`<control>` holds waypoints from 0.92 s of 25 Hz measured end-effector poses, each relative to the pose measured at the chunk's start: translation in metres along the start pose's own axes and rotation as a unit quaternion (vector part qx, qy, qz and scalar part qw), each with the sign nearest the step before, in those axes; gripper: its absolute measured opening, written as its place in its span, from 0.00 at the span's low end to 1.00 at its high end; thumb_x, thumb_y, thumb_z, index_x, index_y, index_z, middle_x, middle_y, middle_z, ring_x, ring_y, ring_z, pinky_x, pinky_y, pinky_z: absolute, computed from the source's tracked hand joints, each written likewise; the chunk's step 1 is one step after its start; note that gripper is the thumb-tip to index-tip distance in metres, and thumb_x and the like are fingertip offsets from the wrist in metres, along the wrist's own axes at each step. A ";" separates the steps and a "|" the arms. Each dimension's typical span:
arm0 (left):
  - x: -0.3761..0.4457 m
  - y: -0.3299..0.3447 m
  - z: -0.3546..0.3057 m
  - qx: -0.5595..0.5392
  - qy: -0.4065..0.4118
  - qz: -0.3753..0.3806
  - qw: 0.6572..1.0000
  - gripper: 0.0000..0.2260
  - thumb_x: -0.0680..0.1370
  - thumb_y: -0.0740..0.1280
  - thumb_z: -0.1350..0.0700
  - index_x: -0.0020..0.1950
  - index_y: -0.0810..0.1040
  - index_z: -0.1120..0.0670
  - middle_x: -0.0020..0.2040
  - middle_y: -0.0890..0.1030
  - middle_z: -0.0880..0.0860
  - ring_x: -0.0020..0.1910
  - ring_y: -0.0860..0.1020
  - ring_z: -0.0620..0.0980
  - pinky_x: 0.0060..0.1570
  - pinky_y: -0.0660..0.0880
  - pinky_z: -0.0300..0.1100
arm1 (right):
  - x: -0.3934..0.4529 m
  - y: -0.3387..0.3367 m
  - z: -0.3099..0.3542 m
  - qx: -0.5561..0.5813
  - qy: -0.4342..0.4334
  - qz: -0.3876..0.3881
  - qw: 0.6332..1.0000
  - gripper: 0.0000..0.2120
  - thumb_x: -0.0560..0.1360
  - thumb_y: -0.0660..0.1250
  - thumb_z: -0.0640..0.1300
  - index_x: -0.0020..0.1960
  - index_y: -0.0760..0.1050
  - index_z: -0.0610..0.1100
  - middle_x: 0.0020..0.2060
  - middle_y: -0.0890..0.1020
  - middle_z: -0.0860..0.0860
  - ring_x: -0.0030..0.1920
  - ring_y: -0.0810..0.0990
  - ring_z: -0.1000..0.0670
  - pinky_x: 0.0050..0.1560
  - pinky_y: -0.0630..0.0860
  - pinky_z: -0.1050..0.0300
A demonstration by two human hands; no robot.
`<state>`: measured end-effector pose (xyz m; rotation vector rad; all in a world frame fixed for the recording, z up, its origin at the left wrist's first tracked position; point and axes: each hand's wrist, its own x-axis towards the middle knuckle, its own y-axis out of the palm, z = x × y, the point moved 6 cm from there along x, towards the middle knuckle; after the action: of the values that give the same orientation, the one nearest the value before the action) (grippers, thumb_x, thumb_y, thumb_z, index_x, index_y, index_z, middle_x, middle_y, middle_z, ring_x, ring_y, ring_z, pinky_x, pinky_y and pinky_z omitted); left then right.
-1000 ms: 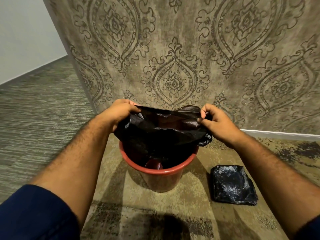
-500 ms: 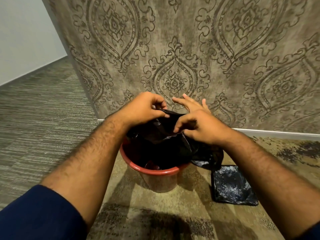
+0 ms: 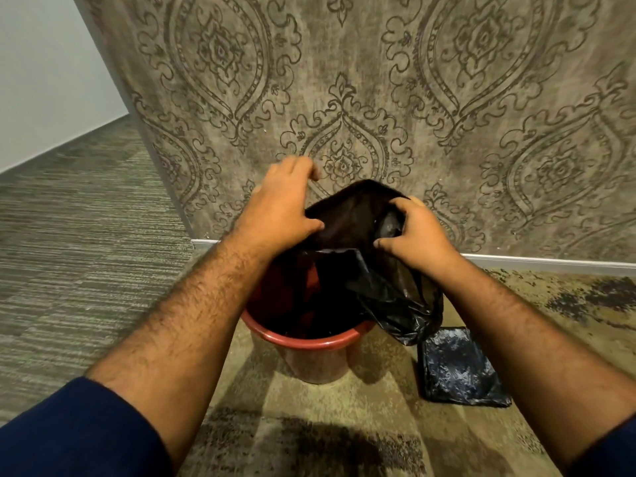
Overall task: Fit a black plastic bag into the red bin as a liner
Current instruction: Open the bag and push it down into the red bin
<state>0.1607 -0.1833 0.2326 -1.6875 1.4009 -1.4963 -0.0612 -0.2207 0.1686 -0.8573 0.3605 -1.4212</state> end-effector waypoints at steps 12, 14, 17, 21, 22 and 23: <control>-0.052 0.028 0.127 -0.428 -0.462 -0.045 0.775 0.14 0.76 0.67 0.73 0.44 0.77 0.54 0.46 0.81 0.60 0.39 0.80 0.54 0.27 0.80 0.41 | 0.000 0.007 -0.016 0.055 0.081 0.015 0.995 0.24 0.69 0.69 0.34 0.65 0.75 0.45 0.57 0.83 0.46 0.58 0.82 0.44 0.59 0.80 0.48; -0.051 0.030 0.140 -0.421 -0.477 -0.078 0.768 0.13 0.80 0.61 0.71 0.50 0.80 0.55 0.54 0.81 0.63 0.47 0.82 0.59 0.36 0.80 0.41 | 0.000 0.011 -0.013 0.067 0.065 0.001 0.996 0.23 0.71 0.66 0.31 0.63 0.78 0.47 0.54 0.85 0.48 0.57 0.83 0.45 0.61 0.81 0.47; -0.042 0.028 0.155 -0.294 -0.439 -0.054 0.847 0.14 0.83 0.57 0.66 0.46 0.78 0.53 0.45 0.80 0.55 0.59 0.79 0.60 0.45 0.68 0.37 | 0.004 0.017 -0.013 0.062 0.059 -0.030 0.996 0.22 0.72 0.64 0.28 0.59 0.81 0.48 0.51 0.86 0.51 0.55 0.83 0.47 0.58 0.80 0.52; -0.046 0.032 0.153 -0.218 -0.352 -0.131 0.901 0.06 0.80 0.58 0.65 0.46 0.70 0.57 0.38 0.72 0.49 0.40 0.70 0.50 0.36 0.59 0.44 | 0.015 0.029 -0.020 0.031 0.086 -0.003 0.996 0.23 0.73 0.63 0.26 0.55 0.83 0.51 0.49 0.85 0.51 0.49 0.83 0.49 0.44 0.77 0.58; -0.048 0.037 0.154 -0.209 -0.326 -0.134 0.912 0.05 0.79 0.58 0.66 0.48 0.70 0.57 0.39 0.72 0.51 0.39 0.69 0.51 0.35 0.60 0.45 | 0.018 0.032 -0.024 0.016 0.099 0.014 0.995 0.23 0.73 0.61 0.26 0.54 0.83 0.50 0.47 0.84 0.51 0.46 0.82 0.50 0.39 0.75 0.60; -0.049 0.044 0.156 -0.203 -0.298 -0.128 0.924 0.07 0.77 0.58 0.67 0.48 0.69 0.56 0.40 0.73 0.53 0.39 0.69 0.52 0.36 0.60 0.45 | 0.022 0.035 -0.030 0.007 0.114 0.028 0.993 0.22 0.74 0.60 0.26 0.53 0.82 0.49 0.45 0.83 0.50 0.44 0.81 0.51 0.37 0.73 0.60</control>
<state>0.2946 -0.1968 0.1295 -2.3945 1.2255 -0.7012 -0.0536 -0.2534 0.1297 -0.6682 0.5434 -1.4709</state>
